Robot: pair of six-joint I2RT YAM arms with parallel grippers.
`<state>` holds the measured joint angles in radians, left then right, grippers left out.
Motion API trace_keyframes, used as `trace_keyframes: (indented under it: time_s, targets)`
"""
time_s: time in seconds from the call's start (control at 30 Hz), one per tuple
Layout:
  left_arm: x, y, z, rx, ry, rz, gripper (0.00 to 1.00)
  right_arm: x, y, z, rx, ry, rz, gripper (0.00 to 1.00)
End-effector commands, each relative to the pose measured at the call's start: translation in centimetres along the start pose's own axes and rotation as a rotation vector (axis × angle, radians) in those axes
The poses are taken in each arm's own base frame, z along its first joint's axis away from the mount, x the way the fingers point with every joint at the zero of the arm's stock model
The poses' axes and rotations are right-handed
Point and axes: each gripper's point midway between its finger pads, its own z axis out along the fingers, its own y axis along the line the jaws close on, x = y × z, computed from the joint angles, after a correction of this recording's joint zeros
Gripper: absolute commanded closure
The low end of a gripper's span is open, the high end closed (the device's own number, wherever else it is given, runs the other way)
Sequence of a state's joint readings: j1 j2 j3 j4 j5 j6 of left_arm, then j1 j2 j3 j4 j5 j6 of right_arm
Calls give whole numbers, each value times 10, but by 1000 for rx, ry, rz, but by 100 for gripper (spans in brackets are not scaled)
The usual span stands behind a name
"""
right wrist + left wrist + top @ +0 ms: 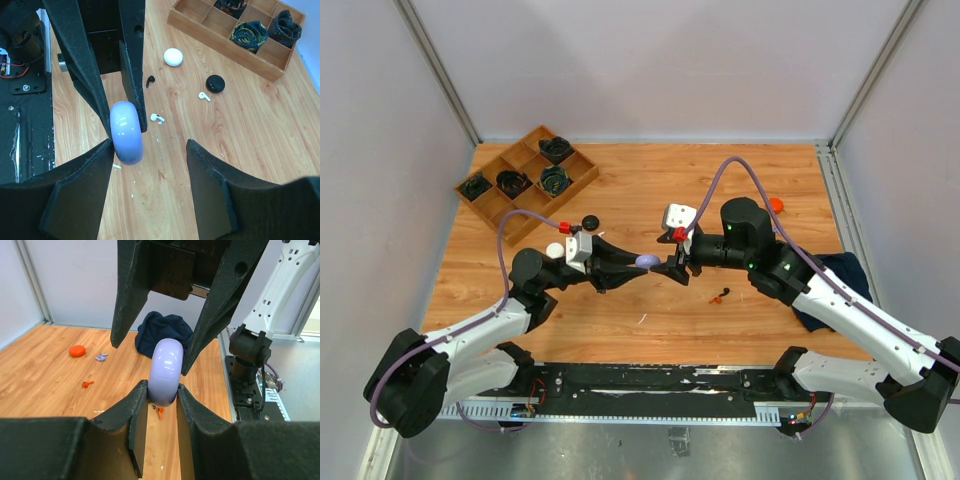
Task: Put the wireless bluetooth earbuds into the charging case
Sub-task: Open the charging case.
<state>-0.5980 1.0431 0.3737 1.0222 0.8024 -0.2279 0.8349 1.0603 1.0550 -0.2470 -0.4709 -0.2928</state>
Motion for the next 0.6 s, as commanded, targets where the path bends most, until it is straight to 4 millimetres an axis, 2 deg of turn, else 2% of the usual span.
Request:
trace_keyframes:
  time_s: [0.0, 0.57]
  targets:
    - [-4, -6, -2, 14, -17, 47, 100, -14, -14, -3, 59, -38, -4, 40]
    - [4, -10, -5, 30, -2, 51, 100, -25, -23, -10, 119, -63, -2, 43]
